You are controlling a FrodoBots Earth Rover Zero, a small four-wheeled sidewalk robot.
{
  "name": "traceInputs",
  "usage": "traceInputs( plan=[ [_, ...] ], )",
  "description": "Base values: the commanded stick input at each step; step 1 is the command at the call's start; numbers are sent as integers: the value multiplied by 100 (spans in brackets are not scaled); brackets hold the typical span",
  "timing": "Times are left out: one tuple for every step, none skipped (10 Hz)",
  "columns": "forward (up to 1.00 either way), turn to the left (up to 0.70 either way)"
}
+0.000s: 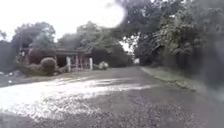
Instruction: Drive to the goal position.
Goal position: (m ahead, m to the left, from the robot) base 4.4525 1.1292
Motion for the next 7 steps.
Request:
traceInputs(
  plan=[
    [50, 0],
    [50, 0],
    [50, 0],
    [50, 0],
    [50, 0],
    [50, 0],
    [50, 0]
  ],
)
